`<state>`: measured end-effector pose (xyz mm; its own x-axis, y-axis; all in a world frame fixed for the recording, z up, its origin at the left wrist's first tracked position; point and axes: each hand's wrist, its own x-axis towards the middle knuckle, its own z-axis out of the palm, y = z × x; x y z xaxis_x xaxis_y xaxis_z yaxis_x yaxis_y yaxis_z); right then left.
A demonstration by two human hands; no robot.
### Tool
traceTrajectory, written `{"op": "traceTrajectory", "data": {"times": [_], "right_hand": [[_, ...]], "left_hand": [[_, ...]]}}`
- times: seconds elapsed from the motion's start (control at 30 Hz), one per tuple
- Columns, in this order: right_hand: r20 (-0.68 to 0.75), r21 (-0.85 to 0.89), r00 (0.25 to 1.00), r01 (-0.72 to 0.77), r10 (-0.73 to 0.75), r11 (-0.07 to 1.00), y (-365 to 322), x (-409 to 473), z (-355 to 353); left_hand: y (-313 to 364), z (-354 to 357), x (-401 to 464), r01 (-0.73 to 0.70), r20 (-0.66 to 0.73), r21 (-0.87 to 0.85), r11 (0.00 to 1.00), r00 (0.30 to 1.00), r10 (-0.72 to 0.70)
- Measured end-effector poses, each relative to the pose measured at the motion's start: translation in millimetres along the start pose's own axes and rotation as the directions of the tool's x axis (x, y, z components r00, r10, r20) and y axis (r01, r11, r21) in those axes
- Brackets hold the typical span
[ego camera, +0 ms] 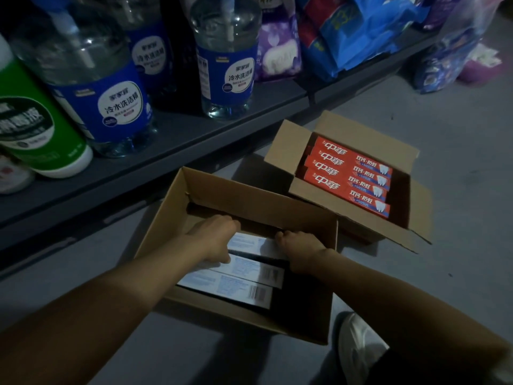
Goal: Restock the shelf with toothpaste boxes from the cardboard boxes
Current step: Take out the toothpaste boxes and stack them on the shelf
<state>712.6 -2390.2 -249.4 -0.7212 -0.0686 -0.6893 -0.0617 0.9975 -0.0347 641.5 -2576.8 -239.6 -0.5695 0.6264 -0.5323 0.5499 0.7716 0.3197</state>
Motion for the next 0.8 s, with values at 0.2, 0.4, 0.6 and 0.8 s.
{"op": "traceTrajectory", "data": {"times": [0.2,0.4,0.6,0.8], "right_hand": [[0.005,0.061,0.998,0.057,-0.057,0.997,8,-8,-34],[0.103,0.142,0.983,0.137,-0.153,0.980,12,-27,-74],[0.130,0.165,0.960,0.226,-0.248,0.960,5,-64,-145],[0.086,0.155,0.948,0.291,-0.307,0.944,-3,-107,-234]], "left_hand": [[-10,-23,-2,0.018,-0.033,0.023,1.000,0.999,-0.017],[-20,-55,-23,0.027,-0.013,-0.035,0.999,1.000,-0.027],[-25,-109,-60,0.004,0.008,-0.065,0.998,1.000,-0.003],[-26,-185,-116,-0.046,-0.080,-0.186,0.981,0.996,0.032]]}}
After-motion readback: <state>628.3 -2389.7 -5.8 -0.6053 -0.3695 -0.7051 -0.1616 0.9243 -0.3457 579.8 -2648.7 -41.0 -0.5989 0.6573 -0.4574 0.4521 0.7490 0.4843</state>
